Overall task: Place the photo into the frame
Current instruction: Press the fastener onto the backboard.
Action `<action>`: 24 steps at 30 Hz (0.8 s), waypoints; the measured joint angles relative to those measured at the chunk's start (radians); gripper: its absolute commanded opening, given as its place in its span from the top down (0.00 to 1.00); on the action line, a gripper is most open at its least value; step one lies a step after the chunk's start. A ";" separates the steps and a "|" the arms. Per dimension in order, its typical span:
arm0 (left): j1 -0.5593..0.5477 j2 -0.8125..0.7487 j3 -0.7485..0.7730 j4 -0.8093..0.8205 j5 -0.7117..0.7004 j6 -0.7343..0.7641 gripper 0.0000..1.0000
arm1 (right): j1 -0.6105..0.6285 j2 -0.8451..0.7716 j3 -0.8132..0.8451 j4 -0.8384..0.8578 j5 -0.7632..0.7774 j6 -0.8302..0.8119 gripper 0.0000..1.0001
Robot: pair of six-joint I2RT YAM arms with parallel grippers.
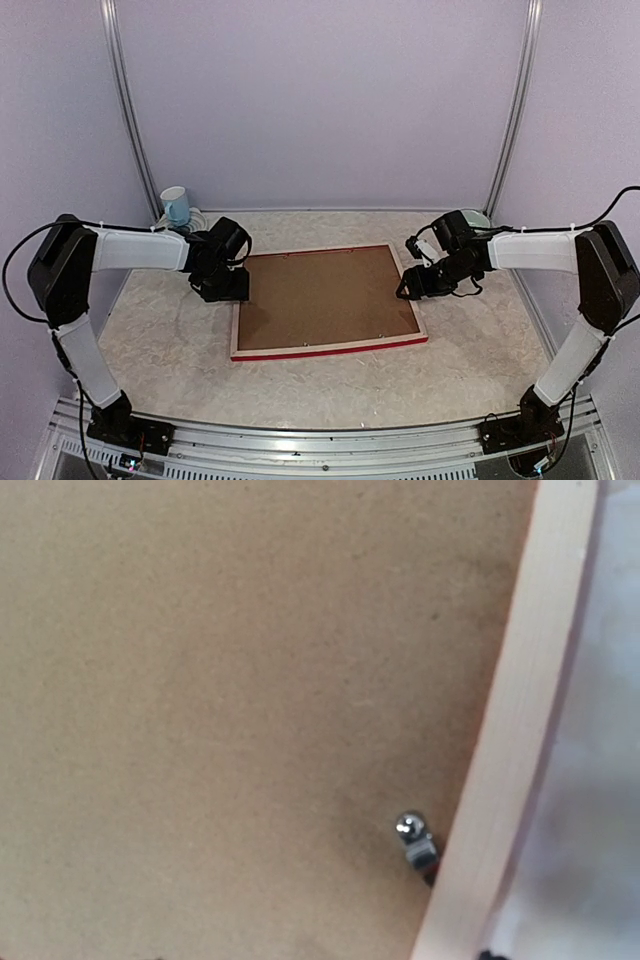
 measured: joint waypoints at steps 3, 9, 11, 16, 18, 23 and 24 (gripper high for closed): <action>0.002 0.009 0.000 -0.006 -0.014 0.006 0.47 | 0.000 0.000 0.000 0.000 0.003 -0.001 0.34; 0.009 0.042 -0.008 -0.007 -0.034 0.019 0.48 | 0.000 0.000 -0.002 0.000 0.006 -0.001 0.33; 0.014 0.045 -0.016 -0.002 -0.033 0.021 0.48 | 0.000 0.000 -0.002 0.000 0.007 -0.002 0.33; 0.021 0.045 -0.019 0.014 -0.033 0.026 0.48 | 0.000 0.000 -0.002 0.002 0.009 -0.003 0.33; 0.024 0.045 -0.019 0.016 -0.032 0.028 0.48 | 0.000 0.000 -0.003 0.002 0.009 -0.003 0.33; 0.025 0.045 -0.019 0.020 -0.032 0.029 0.48 | 0.000 0.000 -0.003 0.002 0.011 -0.003 0.33; 0.025 0.044 -0.019 0.020 -0.032 0.029 0.48 | 0.000 0.000 -0.003 0.002 0.013 -0.003 0.33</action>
